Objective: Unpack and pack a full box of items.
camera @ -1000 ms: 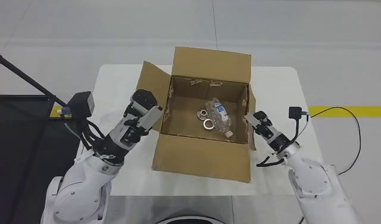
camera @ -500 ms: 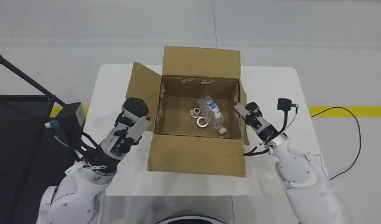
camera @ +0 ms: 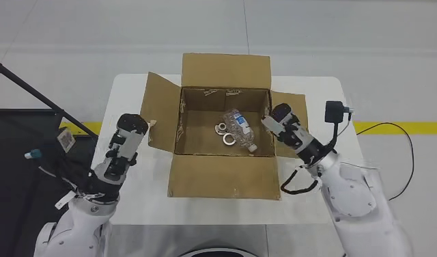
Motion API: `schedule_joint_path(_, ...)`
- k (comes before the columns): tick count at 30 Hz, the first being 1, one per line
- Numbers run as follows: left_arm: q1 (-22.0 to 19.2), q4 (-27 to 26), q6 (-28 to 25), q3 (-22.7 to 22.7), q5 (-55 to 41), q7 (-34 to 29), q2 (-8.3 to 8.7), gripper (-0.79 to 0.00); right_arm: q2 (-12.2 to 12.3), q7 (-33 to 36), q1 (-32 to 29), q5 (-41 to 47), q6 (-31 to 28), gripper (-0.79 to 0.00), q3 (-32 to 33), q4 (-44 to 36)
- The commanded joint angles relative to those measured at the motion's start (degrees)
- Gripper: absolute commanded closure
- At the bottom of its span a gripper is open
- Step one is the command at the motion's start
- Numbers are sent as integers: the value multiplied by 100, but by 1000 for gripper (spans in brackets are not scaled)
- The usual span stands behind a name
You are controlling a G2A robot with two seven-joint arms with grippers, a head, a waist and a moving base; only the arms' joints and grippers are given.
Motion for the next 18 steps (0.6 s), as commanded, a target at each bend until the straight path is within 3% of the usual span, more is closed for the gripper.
schedule_joint_path(1,79,0,-1,-134,-24,96,7,-785,-12,265,148,-18,101,-785,-188,-218)
schedule_joint_path(4,204,0,-10,-306,-150,182,19,-785,-44,237,437,-522,342,-785,-438,-494)
schedule_joint_path(18,272,0,-27,-360,-203,132,28,-785,-44,237,437,-522,342,-785,-438,-494)
